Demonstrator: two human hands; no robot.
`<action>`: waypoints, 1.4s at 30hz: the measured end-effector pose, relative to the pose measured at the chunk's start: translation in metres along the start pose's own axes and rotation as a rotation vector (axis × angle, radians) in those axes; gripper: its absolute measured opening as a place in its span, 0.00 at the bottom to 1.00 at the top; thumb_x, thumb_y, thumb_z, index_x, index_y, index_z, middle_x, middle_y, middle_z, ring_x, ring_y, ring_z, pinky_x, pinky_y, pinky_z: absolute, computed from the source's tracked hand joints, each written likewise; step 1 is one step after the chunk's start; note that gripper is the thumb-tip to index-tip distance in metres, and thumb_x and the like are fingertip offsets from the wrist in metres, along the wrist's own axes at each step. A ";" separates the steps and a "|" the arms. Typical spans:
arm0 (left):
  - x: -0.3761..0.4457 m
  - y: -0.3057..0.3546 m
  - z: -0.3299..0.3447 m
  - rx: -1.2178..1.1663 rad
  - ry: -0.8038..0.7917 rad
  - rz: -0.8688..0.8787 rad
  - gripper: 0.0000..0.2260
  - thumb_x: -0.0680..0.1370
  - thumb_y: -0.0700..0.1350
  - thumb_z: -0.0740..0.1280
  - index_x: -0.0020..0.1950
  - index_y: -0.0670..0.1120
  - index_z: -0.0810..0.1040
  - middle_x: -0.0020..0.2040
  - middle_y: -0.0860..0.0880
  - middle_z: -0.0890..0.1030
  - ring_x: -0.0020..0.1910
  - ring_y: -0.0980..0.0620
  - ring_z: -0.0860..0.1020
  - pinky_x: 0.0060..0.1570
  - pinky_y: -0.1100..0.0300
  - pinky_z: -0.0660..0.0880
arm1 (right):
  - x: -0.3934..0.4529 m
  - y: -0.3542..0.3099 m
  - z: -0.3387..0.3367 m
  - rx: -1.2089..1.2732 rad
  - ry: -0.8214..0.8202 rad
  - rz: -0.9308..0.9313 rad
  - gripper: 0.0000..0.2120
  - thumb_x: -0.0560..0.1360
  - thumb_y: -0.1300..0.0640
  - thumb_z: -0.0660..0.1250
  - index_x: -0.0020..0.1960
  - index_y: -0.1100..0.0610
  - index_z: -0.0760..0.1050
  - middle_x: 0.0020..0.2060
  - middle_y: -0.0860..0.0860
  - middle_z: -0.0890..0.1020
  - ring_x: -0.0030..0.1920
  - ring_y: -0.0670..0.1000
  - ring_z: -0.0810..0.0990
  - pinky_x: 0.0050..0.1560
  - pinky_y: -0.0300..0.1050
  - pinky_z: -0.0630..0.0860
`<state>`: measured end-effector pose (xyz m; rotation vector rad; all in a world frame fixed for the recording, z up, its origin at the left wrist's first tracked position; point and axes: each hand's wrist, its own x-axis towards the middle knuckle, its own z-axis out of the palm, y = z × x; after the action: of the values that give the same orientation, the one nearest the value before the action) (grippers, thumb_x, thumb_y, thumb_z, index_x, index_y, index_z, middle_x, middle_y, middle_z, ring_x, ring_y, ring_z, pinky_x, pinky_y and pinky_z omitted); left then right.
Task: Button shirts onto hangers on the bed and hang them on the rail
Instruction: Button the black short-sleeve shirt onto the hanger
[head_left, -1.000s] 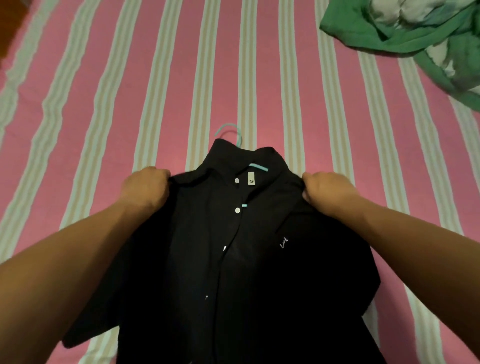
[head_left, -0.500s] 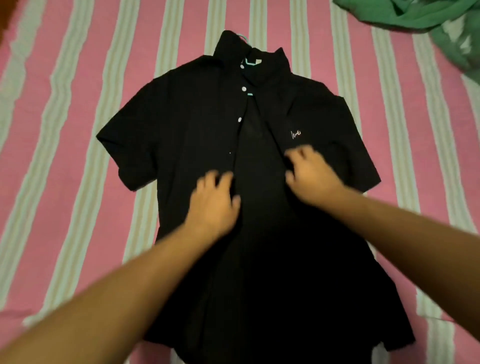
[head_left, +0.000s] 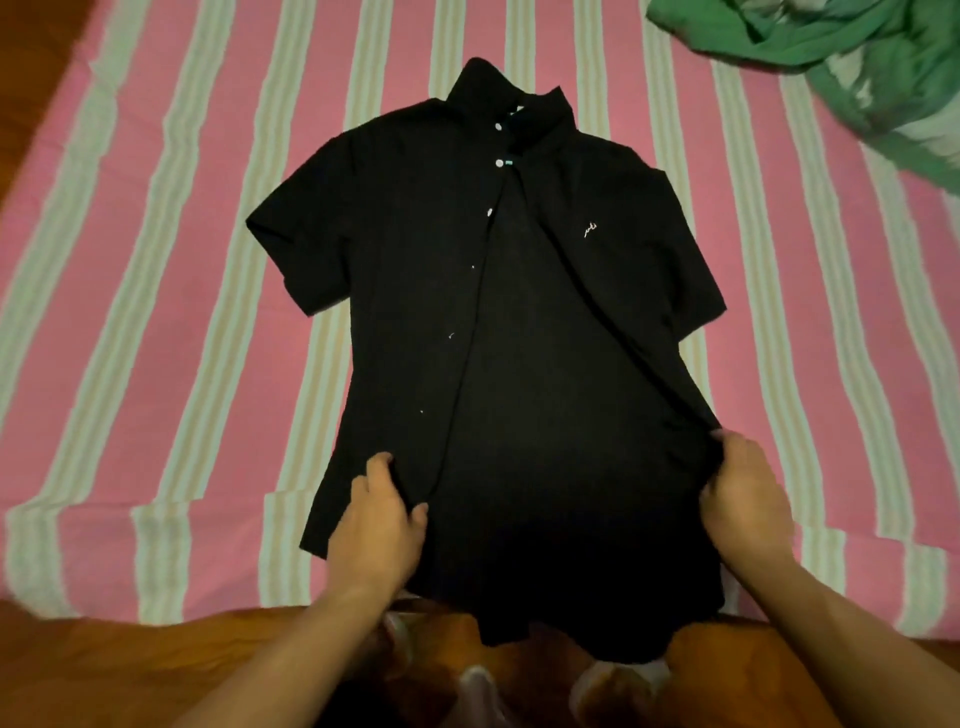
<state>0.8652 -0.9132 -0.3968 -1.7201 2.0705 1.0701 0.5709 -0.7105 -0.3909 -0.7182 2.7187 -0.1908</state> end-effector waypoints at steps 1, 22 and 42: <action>-0.003 -0.002 -0.002 -0.157 0.042 -0.069 0.31 0.78 0.50 0.73 0.76 0.50 0.60 0.70 0.45 0.73 0.66 0.44 0.76 0.59 0.49 0.76 | 0.001 -0.002 -0.005 0.103 0.038 0.032 0.21 0.79 0.70 0.61 0.71 0.61 0.69 0.59 0.60 0.77 0.48 0.55 0.76 0.49 0.50 0.75; 0.017 0.039 0.073 0.268 0.262 0.691 0.13 0.82 0.52 0.61 0.65 0.54 0.77 0.56 0.55 0.75 0.56 0.55 0.72 0.58 0.58 0.74 | -0.006 -0.034 0.072 0.199 0.045 -0.312 0.11 0.81 0.53 0.63 0.62 0.51 0.78 0.55 0.46 0.74 0.54 0.49 0.77 0.52 0.40 0.68; 0.004 0.006 0.105 0.332 0.589 0.802 0.11 0.83 0.54 0.56 0.45 0.52 0.72 0.42 0.55 0.72 0.46 0.51 0.77 0.46 0.56 0.73 | -0.030 0.020 -0.060 -0.055 0.742 -0.153 0.17 0.80 0.48 0.63 0.51 0.61 0.80 0.46 0.63 0.82 0.47 0.65 0.80 0.40 0.50 0.68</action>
<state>0.8319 -0.8459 -0.4707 -1.1139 3.2240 0.2975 0.5659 -0.6757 -0.3309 -1.0351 3.3670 -0.5083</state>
